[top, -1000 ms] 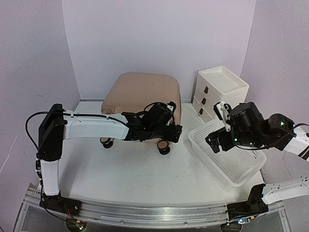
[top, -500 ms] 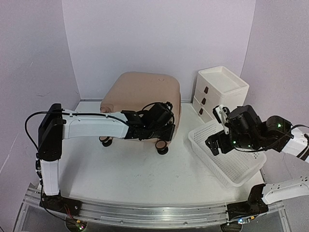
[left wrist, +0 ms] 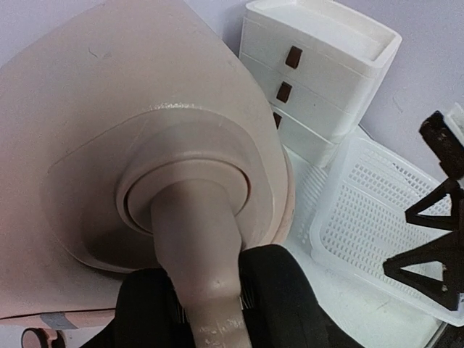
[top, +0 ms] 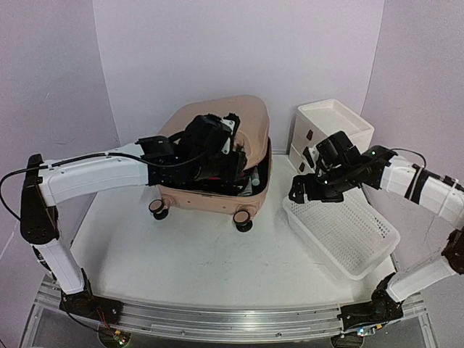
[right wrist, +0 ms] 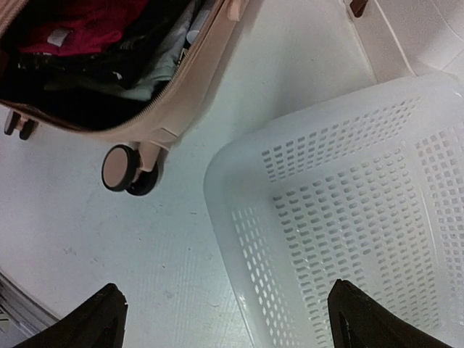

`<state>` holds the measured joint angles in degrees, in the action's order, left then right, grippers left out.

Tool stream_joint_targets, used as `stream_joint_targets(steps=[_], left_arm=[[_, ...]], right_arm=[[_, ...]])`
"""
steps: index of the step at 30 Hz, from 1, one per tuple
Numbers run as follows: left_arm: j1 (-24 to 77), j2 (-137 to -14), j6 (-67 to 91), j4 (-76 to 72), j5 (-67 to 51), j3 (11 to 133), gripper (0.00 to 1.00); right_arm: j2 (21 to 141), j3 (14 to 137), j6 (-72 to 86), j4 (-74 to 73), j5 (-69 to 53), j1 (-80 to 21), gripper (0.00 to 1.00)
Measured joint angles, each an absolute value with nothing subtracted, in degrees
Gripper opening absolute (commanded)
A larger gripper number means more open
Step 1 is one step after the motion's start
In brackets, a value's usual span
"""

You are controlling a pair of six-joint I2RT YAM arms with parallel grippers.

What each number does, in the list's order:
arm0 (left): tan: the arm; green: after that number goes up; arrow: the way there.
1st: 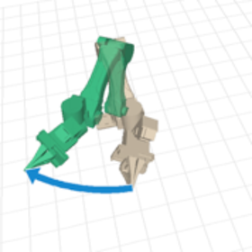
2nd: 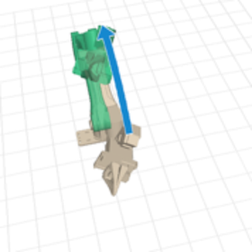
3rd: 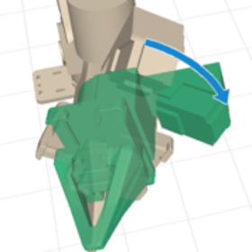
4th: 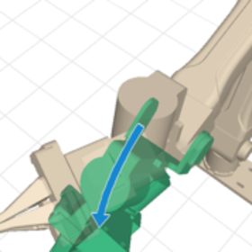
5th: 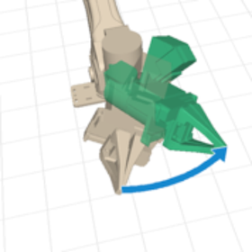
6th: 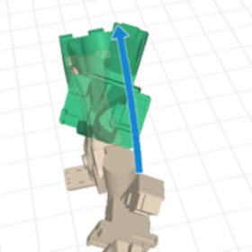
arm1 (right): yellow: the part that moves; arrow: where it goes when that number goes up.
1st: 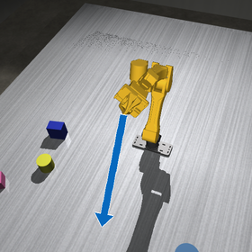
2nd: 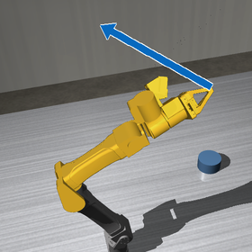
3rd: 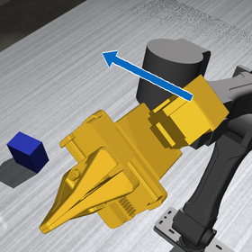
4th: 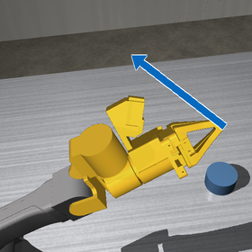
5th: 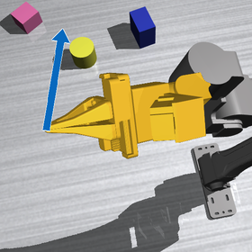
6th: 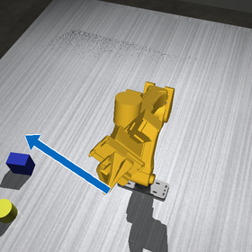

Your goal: Open, take out, and arrange the luggage

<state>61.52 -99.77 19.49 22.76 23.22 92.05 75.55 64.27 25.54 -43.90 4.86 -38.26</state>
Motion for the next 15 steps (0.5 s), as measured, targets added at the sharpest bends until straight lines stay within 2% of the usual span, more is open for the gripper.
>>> stream_joint_targets(steps=[6,9,15], left_arm=[[60.7,-94.7,15.2,23.8,26.7,91.9,0.17],[60.6,-92.4,12.8,24.2,28.7,90.7,0.16],[58.3,-88.9,11.4,28.2,27.0,90.2,0.10]], right_arm=[[88.9,76.1,28.2,-40.4,-1.3,-36.5,0.98],[96.1,81.7,29.6,-39.1,-2.1,-36.2,0.94],[107.6,89.0,32.8,-38.6,3.8,-35.7,0.88]])
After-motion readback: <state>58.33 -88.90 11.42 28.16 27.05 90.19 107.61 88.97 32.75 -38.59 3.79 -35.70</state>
